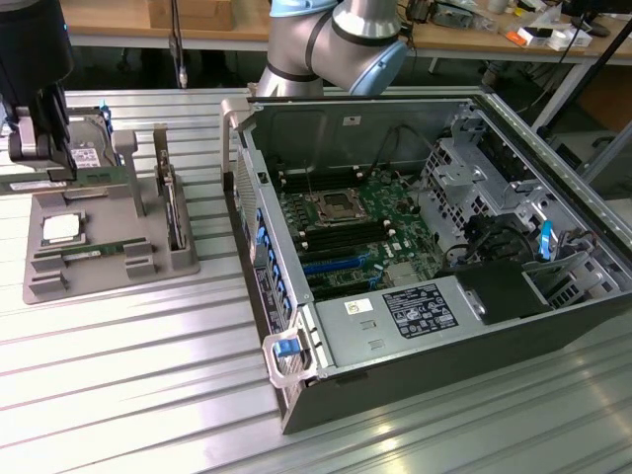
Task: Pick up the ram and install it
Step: 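Pick up the ram and move it above insertion slot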
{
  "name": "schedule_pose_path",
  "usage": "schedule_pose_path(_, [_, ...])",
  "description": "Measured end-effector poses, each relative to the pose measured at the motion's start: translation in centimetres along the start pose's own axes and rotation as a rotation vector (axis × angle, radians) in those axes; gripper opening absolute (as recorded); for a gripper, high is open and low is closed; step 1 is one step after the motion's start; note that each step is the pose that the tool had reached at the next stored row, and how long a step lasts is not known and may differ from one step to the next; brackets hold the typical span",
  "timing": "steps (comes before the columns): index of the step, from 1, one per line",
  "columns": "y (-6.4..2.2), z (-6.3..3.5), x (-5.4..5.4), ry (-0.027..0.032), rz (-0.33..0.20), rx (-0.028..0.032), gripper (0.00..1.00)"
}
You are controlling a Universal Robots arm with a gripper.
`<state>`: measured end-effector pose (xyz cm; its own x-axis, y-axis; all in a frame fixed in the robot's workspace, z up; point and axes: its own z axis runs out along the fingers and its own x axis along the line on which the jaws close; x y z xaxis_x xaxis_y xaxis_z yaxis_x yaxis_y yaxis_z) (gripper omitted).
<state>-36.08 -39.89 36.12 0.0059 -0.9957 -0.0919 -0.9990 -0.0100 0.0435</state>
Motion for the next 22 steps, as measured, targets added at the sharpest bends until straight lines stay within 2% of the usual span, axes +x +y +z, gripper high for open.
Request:
schedule_pose_path(13, [0.07, -1.86, -0.2, -0.0095, 0.000, 0.0001, 0.12])
schedule_pose_path(17, [0.09, -2.70, -0.2, -0.0131, -0.001, 0.0001, 0.12])
schedule_pose_path(22, [0.11, -3.12, -0.3, -0.0154, -0.001, 0.0003, 0.12])
